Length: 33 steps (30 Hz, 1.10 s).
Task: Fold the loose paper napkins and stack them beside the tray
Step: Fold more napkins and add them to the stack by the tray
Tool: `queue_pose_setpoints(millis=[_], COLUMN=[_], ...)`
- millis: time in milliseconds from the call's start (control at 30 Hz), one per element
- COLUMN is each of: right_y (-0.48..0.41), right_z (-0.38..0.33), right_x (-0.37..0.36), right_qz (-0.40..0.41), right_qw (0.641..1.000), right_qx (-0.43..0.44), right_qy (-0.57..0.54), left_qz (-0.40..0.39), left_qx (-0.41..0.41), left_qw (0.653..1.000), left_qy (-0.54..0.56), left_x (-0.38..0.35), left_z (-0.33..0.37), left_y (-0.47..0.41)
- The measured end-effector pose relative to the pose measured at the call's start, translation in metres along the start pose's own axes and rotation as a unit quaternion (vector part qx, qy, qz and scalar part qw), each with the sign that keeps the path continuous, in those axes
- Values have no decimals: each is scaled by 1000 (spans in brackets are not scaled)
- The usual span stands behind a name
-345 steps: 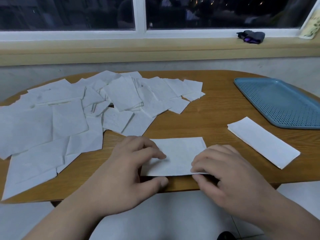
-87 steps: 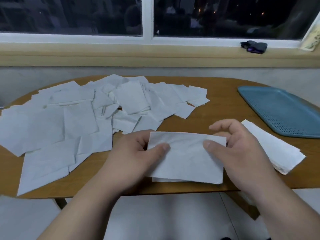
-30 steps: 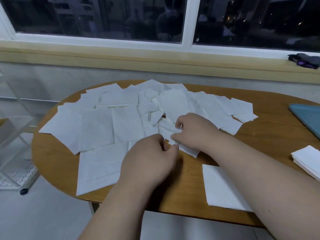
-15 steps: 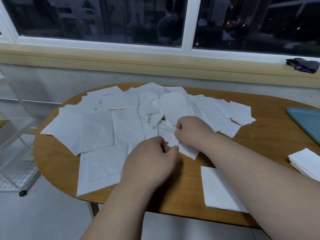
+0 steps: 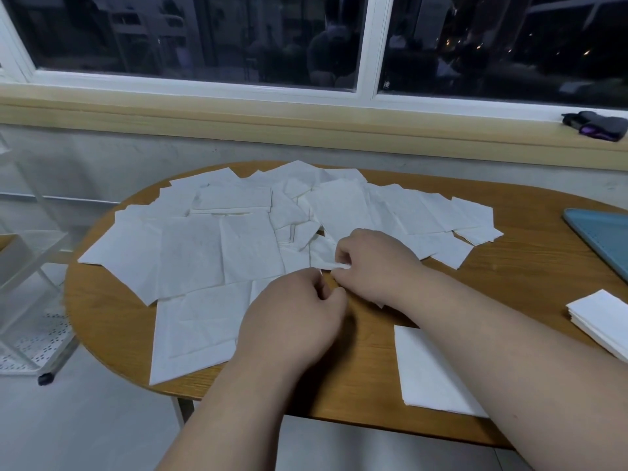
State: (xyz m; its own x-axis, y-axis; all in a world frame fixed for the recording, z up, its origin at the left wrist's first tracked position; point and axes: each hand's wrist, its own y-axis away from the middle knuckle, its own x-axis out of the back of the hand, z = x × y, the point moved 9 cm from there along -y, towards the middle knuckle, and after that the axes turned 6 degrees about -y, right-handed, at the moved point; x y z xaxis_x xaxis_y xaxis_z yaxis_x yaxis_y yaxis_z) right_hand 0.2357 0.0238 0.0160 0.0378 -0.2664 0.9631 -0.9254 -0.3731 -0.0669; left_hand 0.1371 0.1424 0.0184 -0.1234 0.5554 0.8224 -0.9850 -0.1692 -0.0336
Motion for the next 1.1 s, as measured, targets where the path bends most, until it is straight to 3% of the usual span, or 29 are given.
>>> queue_pose_setpoints(millis=[200, 467, 800, 933, 1100], right_y=[-4, 27, 174, 193, 201], right_z=[6, 32, 78, 92, 100], right_x=[6, 52, 55, 37, 38], right_qz=[23, 76, 86, 49, 70], right_qw=[998, 996, 994, 997, 993], right_qx=[-7, -14, -38, -40, -56], right_qy=[-50, -38, -52, -34, -79], left_qz=[3, -11, -75, -80, -67], left_qx=[4, -4, -100, -134, -169], left_qw=[1000, 1000, 992, 987, 981], left_qy=[0, 2, -34, -42, -66], left_x=[1, 0, -19, -30, -40], left_z=[-2, 0, 31, 43, 52], left_y=[-1, 1, 18, 26, 31])
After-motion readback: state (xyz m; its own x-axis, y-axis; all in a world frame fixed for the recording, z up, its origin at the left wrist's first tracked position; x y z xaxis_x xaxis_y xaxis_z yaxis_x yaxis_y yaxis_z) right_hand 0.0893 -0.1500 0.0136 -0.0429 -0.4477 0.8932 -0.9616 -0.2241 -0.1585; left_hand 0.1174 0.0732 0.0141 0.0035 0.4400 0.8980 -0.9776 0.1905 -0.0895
